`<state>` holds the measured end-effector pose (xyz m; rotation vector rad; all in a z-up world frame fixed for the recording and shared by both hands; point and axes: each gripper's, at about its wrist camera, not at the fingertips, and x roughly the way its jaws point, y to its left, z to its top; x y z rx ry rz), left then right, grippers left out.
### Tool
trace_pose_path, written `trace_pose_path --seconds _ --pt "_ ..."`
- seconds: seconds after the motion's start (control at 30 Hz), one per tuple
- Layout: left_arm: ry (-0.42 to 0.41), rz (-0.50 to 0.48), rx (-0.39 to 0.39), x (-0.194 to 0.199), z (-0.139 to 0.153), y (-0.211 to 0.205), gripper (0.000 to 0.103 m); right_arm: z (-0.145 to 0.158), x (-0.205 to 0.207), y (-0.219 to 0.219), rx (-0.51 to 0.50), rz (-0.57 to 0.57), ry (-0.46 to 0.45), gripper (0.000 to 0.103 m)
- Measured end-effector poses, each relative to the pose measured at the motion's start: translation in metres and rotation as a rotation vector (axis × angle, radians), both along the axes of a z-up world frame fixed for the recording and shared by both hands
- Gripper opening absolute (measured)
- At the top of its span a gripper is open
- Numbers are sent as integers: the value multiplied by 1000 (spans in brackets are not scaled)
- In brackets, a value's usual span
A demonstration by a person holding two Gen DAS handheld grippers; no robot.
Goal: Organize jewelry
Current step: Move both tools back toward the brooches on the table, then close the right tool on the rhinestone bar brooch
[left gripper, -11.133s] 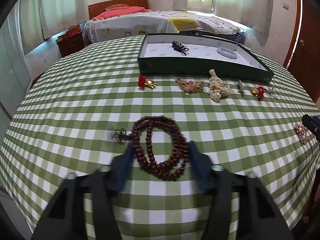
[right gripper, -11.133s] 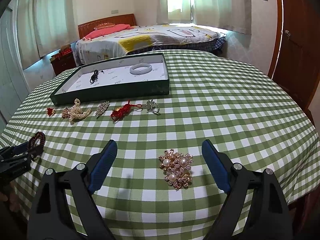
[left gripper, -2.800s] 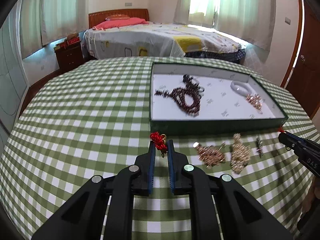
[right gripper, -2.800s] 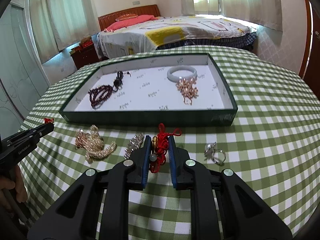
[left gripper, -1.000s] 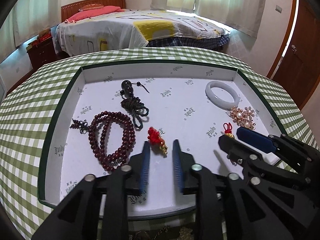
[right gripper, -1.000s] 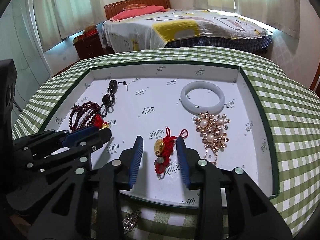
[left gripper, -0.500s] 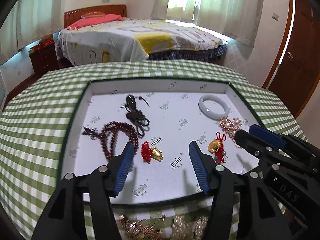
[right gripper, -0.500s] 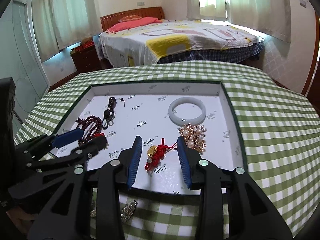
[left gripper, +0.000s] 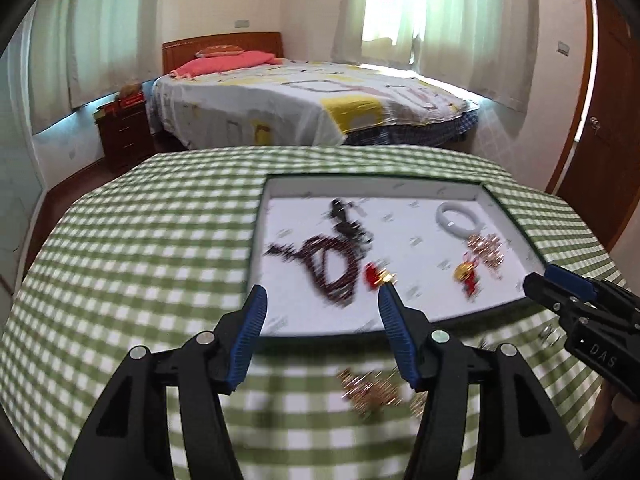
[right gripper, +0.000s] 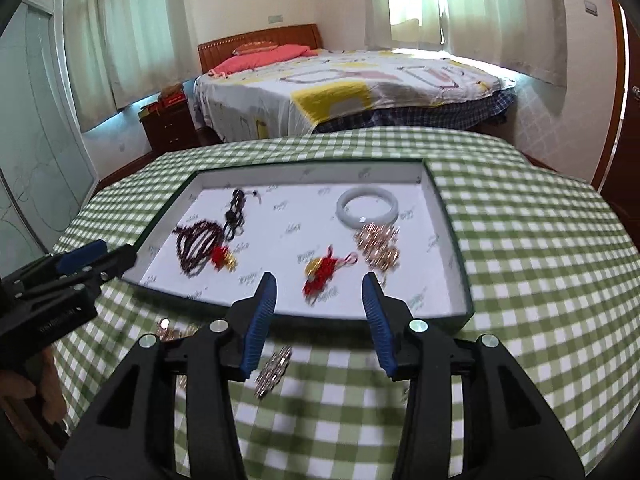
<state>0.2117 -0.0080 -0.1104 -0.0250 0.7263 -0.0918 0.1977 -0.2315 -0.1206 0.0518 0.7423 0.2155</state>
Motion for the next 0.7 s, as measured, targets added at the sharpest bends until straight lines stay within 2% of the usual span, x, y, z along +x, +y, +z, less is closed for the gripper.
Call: trace_pose_path --seconds 0.23,0.57,0.7 --pt "57 65 -1 -16 -20 31 57 -23 -5 23 -16 46 61 44" --pt "89 92 3 -27 -33 45 57 -47 -2 35 -38 66 143 42" --pt "95 83 8 -28 -35 42 57 -47 -3 32 -43 62 141 32"
